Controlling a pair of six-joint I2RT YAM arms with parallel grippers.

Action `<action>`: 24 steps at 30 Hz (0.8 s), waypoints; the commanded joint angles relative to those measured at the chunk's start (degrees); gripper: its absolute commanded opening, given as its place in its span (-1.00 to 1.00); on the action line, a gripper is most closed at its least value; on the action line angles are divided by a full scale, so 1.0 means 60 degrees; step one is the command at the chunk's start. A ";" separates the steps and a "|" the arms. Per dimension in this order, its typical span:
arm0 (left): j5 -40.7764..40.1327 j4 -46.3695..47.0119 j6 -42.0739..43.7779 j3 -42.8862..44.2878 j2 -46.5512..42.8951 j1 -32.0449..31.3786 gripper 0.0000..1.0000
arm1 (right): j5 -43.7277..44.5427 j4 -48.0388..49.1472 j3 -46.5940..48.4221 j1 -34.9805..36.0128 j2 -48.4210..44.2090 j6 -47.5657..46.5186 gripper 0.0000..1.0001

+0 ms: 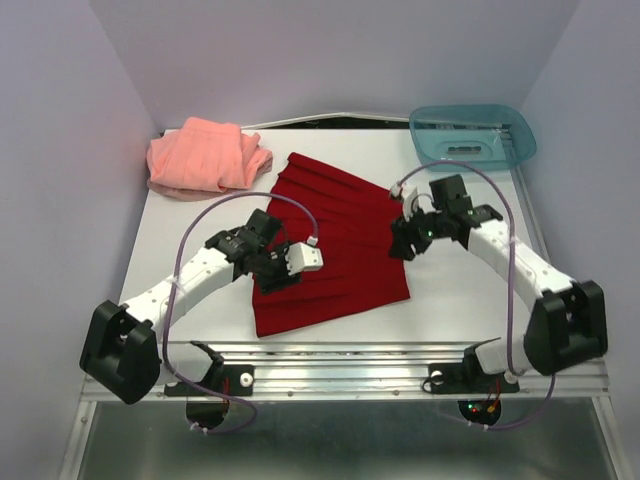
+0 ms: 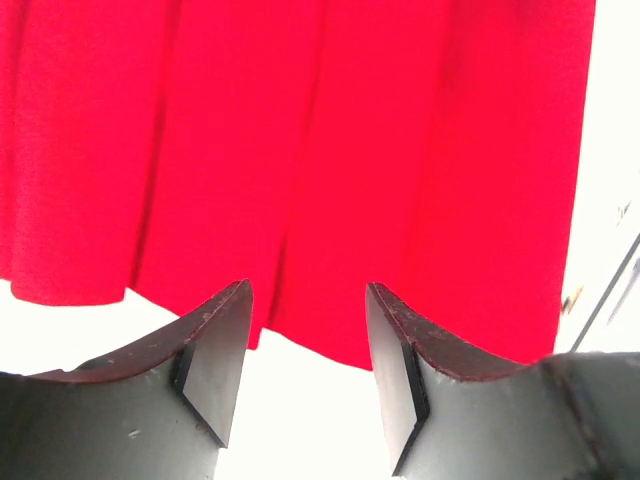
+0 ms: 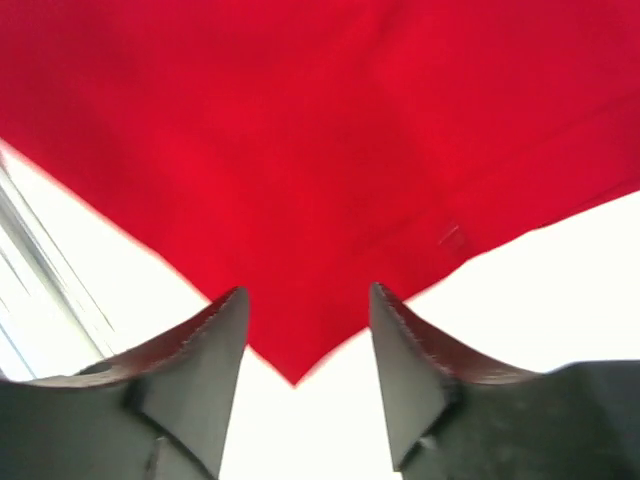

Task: Fold and stack the skirts
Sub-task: Fold the skirt

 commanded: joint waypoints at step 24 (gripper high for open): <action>-0.0807 0.0891 -0.0539 0.1973 0.4397 0.1442 0.11 | 0.3010 0.2081 -0.5216 0.3380 -0.2738 -0.7333 0.10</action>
